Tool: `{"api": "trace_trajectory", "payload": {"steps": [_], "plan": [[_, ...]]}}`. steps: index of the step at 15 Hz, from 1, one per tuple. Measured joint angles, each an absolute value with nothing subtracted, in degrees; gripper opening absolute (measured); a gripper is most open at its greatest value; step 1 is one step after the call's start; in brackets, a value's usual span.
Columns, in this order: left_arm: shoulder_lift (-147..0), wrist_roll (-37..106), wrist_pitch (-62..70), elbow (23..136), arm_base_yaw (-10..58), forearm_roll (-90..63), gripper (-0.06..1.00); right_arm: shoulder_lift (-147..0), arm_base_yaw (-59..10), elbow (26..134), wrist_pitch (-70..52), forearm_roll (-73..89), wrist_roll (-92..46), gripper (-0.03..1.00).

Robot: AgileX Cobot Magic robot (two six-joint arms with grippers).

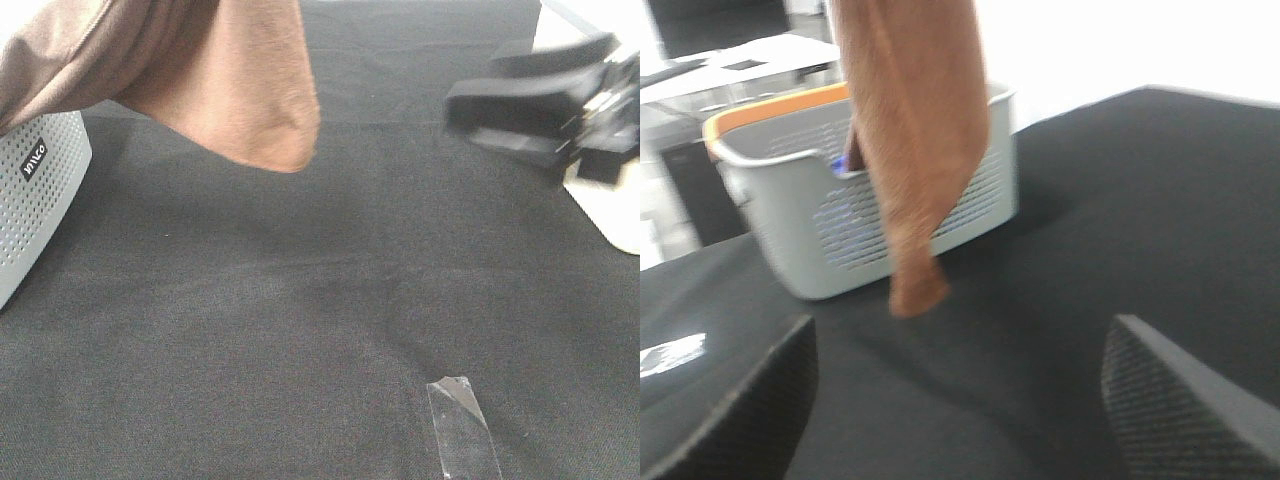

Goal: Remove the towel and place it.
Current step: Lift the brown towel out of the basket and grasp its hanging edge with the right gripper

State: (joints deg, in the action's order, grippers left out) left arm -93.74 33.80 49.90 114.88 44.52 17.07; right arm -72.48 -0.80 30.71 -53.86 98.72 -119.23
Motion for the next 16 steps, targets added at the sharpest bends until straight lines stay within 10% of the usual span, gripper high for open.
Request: {"api": "trace_trajectory", "payload": {"steps": [16], "plan": [[-93.74,26.76,49.9,114.88,44.52,14.73,0.01,-96.83,-23.43,52.65,-49.27,99.58,-114.13,0.65]]}}
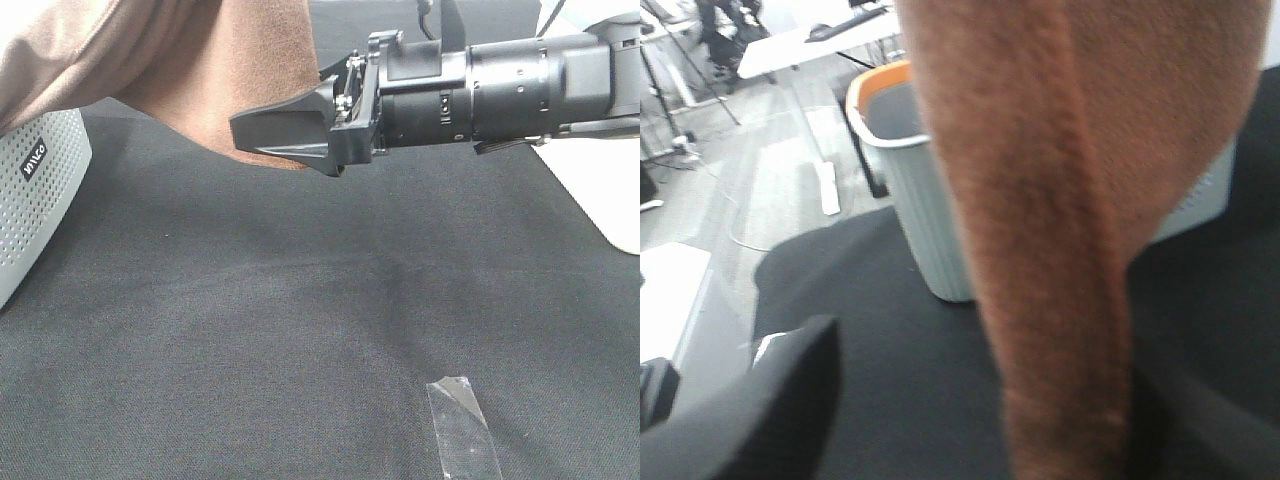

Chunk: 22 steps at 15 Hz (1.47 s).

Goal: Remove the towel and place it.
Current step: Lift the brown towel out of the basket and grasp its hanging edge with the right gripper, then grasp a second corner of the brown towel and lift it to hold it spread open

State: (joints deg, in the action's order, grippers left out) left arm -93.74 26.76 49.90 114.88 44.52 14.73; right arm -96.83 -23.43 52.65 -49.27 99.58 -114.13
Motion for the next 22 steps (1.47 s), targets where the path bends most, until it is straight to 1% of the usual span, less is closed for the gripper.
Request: {"api": "trace_trajectory", "payload": {"steps": [1,2,5,6,8,10,12,14,15,16,17,18,19,20,22], "plan": [[-93.74,26.76,49.9,114.88,44.52,14.95,0.01,-96.83,-23.43,52.65,-47.73,99.52,-113.16,0.56],[-93.74,26.76,49.9,114.88,44.52,14.95,0.01,-96.83,-23.43,52.65,-46.75,99.52,-112.87,0.45],[-93.74,26.7,49.9,114.88,44.52,15.13,0.01,-96.83,-23.43,52.65,-46.24,99.52,-112.76,0.03],[-93.74,26.7,49.9,114.88,44.52,15.13,0.01,-96.83,-23.43,52.65,-46.29,99.52,-112.7,0.0],[-93.74,26.7,50.02,114.88,44.52,15.13,0.01,-96.83,-23.43,52.65,-46.64,99.64,-111.38,0.0],[-93.74,26.7,50.13,114.88,44.52,15.13,0.01,-96.83,-23.43,53.0,-46.35,99.18,-105.83,0.0],[-93.74,26.7,50.13,114.88,44.52,15.13,0.01,-96.54,-23.43,54.89,-45.09,95.74,-98.09,0.0],[-93.85,25.44,50.13,114.88,44.46,15.18,0.01,-94.42,-23.43,60.5,-41.65,84.34,-82.33,0.0],[-94.14,24.64,49.73,114.88,44.46,15.64,0.01,-92.99,-23.43,65.15,-40.91,74.94,-71.22,0.0],[-94.48,24.18,48.53,114.88,44.46,15.93,0.01,-91.5,-23.43,73.17,-42.11,59.42,-53.86,0.0],[-94.71,24.01,46.7,114.88,44.46,16.27,0.01,-91.27,-23.43,76.72,-43.09,52.88,-47.9,0.0],[-94.71,24.01,44.23,114.88,44.0,16.67,0.01,-91.16,-23.43,88.35,-47.33,35.64,-33.86,0.0],[-94.71,23.26,40.68,114.88,42.46,16.67,0.01,-91.21,-23.43,95.11,-50.53,25.44,-27.73,0.0],[-94.71,22.17,38.67,114.88,40.91,16.27,0.01,-91.33,-23.43,101.41,-53.92,18.62,-24.01,0.0],[-94.77,20.97,34.21,114.88,37.41,13.92,0.01,-92.65,-23.43,112.01,-57.41,11.34,-21.43,0.0]]}}
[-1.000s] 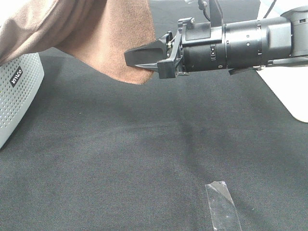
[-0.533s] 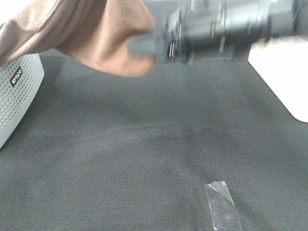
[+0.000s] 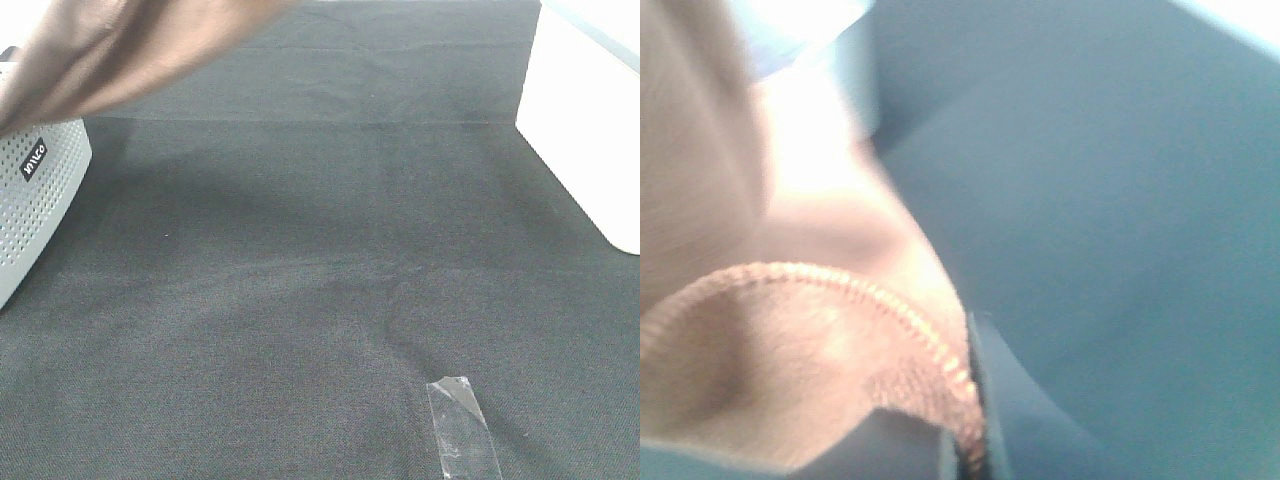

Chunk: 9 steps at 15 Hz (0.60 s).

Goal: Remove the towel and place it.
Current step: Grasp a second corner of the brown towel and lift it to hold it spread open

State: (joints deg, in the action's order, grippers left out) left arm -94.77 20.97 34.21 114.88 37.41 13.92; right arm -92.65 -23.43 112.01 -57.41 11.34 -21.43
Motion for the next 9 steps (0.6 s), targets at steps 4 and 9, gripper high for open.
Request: {"api": "trace_trajectory", "payload": {"steps": [4,9], "plan": [[-96.6,20.63,25.78,114.88,31.74,12.38,0.01,-99.58,-23.43,124.16,-55.35,5.79,-23.09,0.0],[-100.9,20.63,11.17,114.88,26.99,12.43,0.01,-102.56,-23.43,126.97,-37.13,2.86,-23.43,0.0]]}}
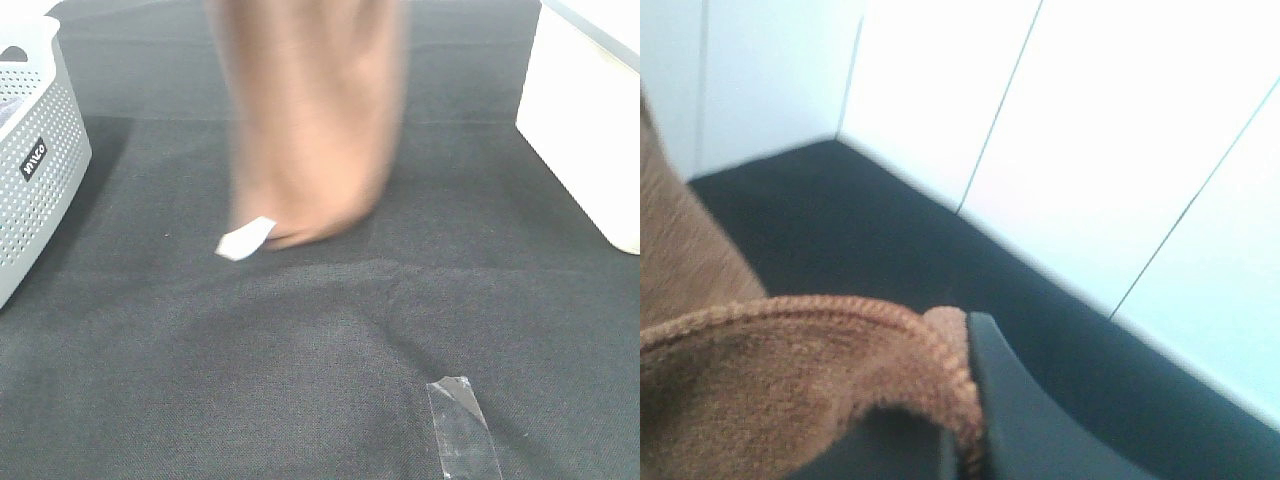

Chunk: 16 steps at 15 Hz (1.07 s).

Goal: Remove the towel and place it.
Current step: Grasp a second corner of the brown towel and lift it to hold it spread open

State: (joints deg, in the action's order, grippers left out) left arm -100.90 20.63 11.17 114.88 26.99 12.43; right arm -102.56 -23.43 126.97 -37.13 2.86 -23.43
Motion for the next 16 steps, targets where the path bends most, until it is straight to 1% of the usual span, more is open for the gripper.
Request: {"api": "trace_trajectory", "payload": {"steps": [2,4,10,12,13,16], "plan": [[-102.79,20.63,3.5,114.88,24.75,12.55,0.01,-103.42,-23.43,127.08,-28.48,1.72,-23.43,0.0],[-104.62,20.51,-2.92,114.88,22.57,12.61,0.01,-104.79,-23.43,127.2,-24.87,1.38,-23.43,0.0],[-109.66,21.03,-10.83,114.99,18.11,13.01,0.01,-110.18,-23.43,127.2,-21.26,-5.96,-23.43,0.0],[-110.81,21.26,-13.18,114.99,16.96,13.01,0.01,-112.01,-23.43,127.2,-17.3,-8.25,-23.43,0.0],[-112.7,22.46,-17.19,115.11,15.18,13.52,0.01,-114.25,-23.43,127.2,-10.89,-10.26,-23.43,0.0],[-115.39,22.98,-21.89,115.68,12.2,13.64,0.01,-116.54,-23.26,127.2,-4.53,-10.49,-23.43,0.0]]}}
